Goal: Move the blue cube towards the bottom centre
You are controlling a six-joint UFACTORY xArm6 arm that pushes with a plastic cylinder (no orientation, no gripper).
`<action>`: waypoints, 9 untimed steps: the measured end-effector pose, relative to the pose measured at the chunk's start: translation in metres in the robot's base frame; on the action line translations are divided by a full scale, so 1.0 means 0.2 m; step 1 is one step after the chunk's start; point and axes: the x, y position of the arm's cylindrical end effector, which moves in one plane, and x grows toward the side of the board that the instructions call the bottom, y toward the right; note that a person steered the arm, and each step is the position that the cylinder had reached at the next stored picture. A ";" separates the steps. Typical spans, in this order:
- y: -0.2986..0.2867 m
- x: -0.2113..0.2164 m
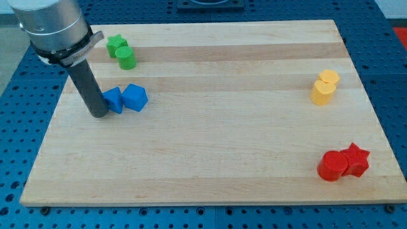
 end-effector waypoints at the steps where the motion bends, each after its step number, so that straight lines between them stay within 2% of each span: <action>1: -0.22 -0.05; 2: -0.29 -0.06; 3: -0.21 -0.04; 4: 0.12 0.00; 5: 0.21 -0.01; 6: 0.44 -0.06; 7: 0.47 -0.06; 9: -0.03 0.04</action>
